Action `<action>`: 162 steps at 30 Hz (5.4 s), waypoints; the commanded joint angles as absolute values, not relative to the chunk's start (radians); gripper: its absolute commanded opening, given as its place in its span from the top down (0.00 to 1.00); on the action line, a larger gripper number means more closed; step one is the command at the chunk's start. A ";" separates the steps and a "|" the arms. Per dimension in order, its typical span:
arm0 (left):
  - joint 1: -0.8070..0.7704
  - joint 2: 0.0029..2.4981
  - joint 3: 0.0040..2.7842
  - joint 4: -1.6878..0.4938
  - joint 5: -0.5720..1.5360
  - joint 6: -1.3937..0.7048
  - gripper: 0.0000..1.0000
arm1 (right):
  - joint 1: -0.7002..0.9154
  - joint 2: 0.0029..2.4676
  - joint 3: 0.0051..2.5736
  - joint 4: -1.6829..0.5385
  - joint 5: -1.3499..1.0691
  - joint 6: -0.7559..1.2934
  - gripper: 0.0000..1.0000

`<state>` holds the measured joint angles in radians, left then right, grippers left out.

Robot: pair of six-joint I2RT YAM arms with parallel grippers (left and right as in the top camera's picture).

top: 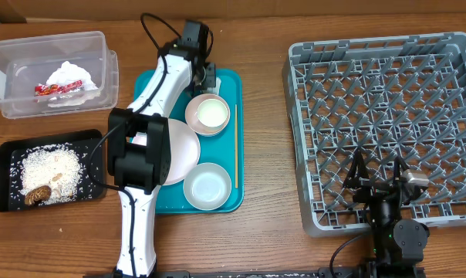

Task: Sort waste into correct bins and load items into the dishwasher

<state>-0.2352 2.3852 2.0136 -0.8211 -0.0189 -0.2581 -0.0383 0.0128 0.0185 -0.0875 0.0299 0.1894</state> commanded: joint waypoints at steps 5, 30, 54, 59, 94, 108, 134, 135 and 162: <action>-0.210 2.294 2.220 -0.897 -0.131 -0.345 0.96 | -0.041 0.003 0.008 -0.080 0.028 0.186 0.00; 0.281 2.220 2.246 -0.973 -0.250 -0.558 0.00 | -0.041 0.003 0.008 -0.080 0.028 0.186 0.00; 0.361 1.975 2.247 -1.367 -0.062 -0.483 0.00 | -0.041 0.003 0.008 -0.080 0.028 0.186 0.00; 0.375 1.856 2.247 -1.485 -0.233 -0.610 0.00 | -0.041 0.003 0.008 -0.080 0.028 0.186 0.00; 0.543 1.843 2.245 -1.675 -0.365 -1.036 0.00 | -0.041 0.003 0.008 -0.044 0.014 0.201 0.00; 0.542 1.843 2.245 -1.675 -0.365 -1.035 0.00 | -0.039 0.003 0.010 0.414 -0.629 1.306 0.00; 0.542 1.843 2.245 -1.675 -0.365 -1.035 0.00 | 0.527 1.379 1.637 -0.959 -0.144 0.403 0.01; 0.542 1.843 2.245 -1.675 -0.365 -1.035 0.00 | 0.603 1.448 1.679 -1.009 -0.047 0.404 0.01; 0.542 1.843 2.245 -1.675 -0.365 -1.035 0.00 | 1.073 2.168 1.754 -1.000 -0.037 0.699 0.22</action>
<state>0.5449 1.8332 2.2402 -1.6756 -0.3485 -1.0191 1.0779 2.1647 1.7348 -1.0054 -0.1043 0.6846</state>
